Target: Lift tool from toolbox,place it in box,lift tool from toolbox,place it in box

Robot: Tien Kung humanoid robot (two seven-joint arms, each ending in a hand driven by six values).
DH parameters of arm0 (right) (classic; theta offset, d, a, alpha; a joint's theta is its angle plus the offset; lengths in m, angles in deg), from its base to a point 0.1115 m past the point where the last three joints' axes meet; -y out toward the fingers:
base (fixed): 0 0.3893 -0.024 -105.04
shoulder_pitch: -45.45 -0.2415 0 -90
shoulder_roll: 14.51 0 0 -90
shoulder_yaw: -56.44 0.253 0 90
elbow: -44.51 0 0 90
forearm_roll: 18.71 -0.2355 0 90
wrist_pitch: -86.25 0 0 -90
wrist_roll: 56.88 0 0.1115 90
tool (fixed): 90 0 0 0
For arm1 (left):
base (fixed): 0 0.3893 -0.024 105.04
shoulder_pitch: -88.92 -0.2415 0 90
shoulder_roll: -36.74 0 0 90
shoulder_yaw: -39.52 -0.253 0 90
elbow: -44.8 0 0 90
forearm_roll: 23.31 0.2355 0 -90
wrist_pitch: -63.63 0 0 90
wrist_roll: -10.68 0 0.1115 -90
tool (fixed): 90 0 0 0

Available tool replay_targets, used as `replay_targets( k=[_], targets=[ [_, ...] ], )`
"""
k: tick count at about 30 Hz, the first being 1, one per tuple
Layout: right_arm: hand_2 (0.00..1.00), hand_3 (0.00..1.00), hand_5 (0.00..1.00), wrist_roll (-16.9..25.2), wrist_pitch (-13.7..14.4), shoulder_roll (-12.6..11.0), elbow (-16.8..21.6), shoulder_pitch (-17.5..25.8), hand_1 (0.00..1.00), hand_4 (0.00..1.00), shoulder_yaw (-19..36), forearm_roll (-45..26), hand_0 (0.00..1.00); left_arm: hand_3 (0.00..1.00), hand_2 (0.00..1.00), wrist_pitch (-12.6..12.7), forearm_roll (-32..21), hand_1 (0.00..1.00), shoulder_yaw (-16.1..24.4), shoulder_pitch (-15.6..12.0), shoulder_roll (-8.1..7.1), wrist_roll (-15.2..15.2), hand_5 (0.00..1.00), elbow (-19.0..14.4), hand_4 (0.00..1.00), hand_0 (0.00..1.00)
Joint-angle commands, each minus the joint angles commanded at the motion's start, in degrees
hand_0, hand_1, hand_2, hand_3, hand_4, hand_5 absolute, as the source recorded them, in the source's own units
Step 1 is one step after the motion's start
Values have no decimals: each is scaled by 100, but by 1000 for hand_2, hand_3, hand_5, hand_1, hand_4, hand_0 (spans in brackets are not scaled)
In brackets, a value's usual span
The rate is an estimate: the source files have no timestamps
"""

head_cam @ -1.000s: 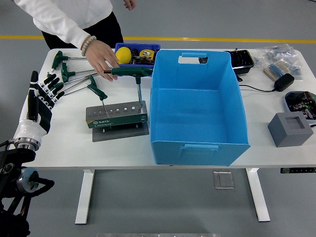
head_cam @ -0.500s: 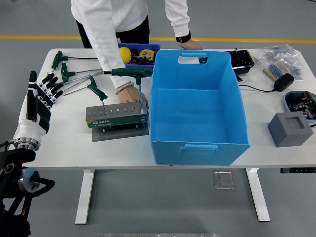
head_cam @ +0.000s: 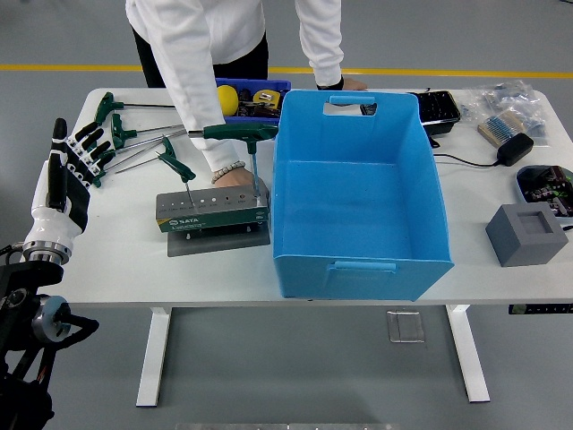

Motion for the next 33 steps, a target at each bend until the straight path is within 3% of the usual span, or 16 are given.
replay_targets(
  k=[1,6,7,9,12,13,17,21,28,33],
  targets=[
    [871,899,998,-1,-8,-4,-6,-4,778,998,-12,10,753,828,910,66,198,858,-3,23,-39,33,931,-43,998,826],
    [871,899,998,-6,-22,-6,-23,-6,778,998,-24,51,753,828,910,377,1318,858,-164,222,-239,195,931,-267,998,826],
    [869,895,998,-9,-20,-6,-26,-8,775,998,-19,71,751,865,975,461,1532,928,-206,264,-271,217,867,-294,998,893],
    [869,895,998,-15,-29,-9,-38,-13,775,998,-35,113,751,865,975,753,2016,928,-347,494,-396,127,867,-406,998,893],
    [869,895,998,-16,-33,-14,-52,-20,775,998,-69,125,751,865,975,858,2761,928,-587,839,-559,-154,867,-548,998,893],
    [862,891,998,-18,-34,-16,-56,-22,769,998,-80,131,745,940,998,824,3022,998,-744,1021,-622,-330,805,-592,998,985],
    [862,891,998,-39,-34,-36,-75,-35,769,998,-102,252,745,940,998,456,3953,998,-1356,1694,-733,-1017,805,-650,998,985],
    [855,885,998,-72,-25,-51,-106,-75,759,998,-122,409,738,947,998,540,4921,998,-2055,2302,-787,-1480,766,-519,998,994],
    [854,884,998,-98,-12,-75,-109,-103,757,998,-51,594,738,949,998,-103,6487,998,-2836,3004,-624,-2075,737,0,998,982],
    [848,879,998,-114,1,-100,-109,-116,753,998,-55,691,735,941,988,-491,6850,979,-3282,3363,-464,-2207,696,673,998,948]
  ],
)
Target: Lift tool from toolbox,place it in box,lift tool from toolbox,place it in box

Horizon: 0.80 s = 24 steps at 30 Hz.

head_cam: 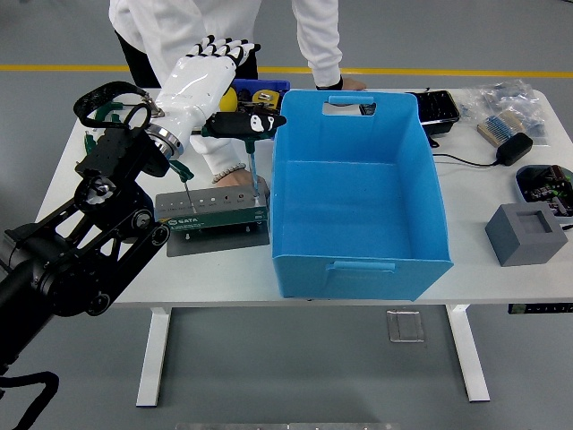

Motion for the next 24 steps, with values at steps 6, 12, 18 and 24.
replay_targets(
  k=[6,12,18,24],
  targets=[
    [845,877,998,-10,17,-25,0,1,752,998,50,134,732,914,877,-208,0,888,-182,236,167,-105,691,689,998,896],
    [841,875,998,-15,40,-41,0,-2,745,998,117,259,731,880,799,-331,0,831,-322,360,248,-247,693,957,998,856],
    [837,870,998,-2,70,-47,0,-10,743,998,167,338,727,758,562,-442,0,589,-492,465,245,-328,695,1101,998,561],
    [835,865,998,8,112,-41,0,-5,738,998,208,414,722,664,448,-524,0,471,-554,498,233,-397,689,1260,998,433]
  ],
)
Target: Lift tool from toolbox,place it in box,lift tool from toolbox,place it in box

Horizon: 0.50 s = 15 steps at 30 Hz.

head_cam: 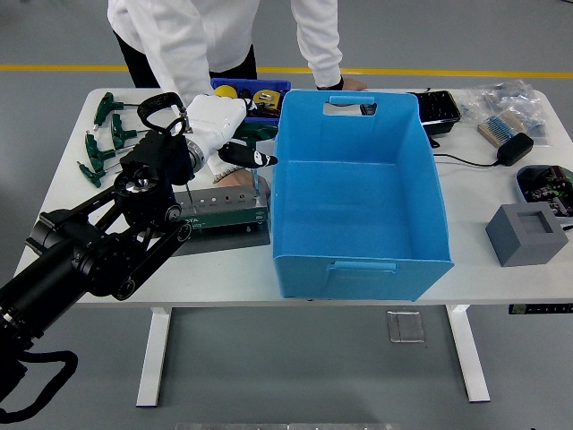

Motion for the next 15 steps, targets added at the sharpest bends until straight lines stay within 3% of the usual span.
replay_targets(
  k=[3,4,9,10,15],
  targets=[
    [835,865,998,-2,13,5,0,12,738,998,44,55,722,664,448,-72,0,471,-8,-5,-19,-68,689,41,998,433],
    [832,861,998,-4,18,6,0,16,734,998,63,78,720,539,352,-93,0,358,-9,-7,-23,-93,693,55,998,343],
    [832,861,998,-12,43,8,0,39,734,998,141,204,720,539,352,-103,0,358,-12,0,-26,-156,693,91,998,343],
    [828,857,998,-12,43,6,0,42,731,998,137,213,715,444,308,-105,0,280,-15,6,-25,-159,703,96,998,286],
    [828,857,998,-6,46,-7,0,49,731,998,125,257,715,444,308,-56,0,280,-29,45,-23,-164,703,129,998,286]
  ],
)
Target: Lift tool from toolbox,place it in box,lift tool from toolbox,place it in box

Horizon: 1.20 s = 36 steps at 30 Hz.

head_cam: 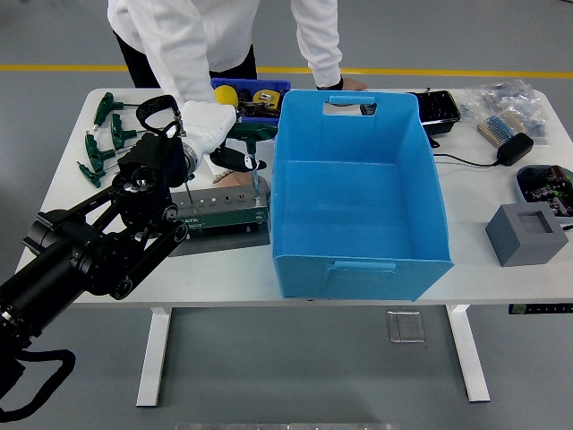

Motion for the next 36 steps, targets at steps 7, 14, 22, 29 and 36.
replay_targets(
  k=[7,14,22,29,36],
  targets=[
    [825,853,998,6,11,-16,0,-5,724,998,58,116,713,323,201,94,0,144,-34,59,19,-35,707,70,998,212],
    [820,849,998,22,9,-39,0,-42,723,998,16,121,707,308,164,101,0,115,-70,87,38,-111,705,193,998,197],
    [818,850,998,13,15,-60,0,-74,717,998,31,200,706,306,132,146,0,78,-96,121,72,-286,706,223,998,175],
    [815,843,998,4,22,-73,0,-89,710,998,45,262,706,275,100,291,0,39,-123,146,92,-379,707,236,998,144],
    [814,842,998,7,29,-74,0,-98,711,998,63,279,707,216,59,336,0,3,-151,142,102,-388,707,257,998,94]
  ],
)
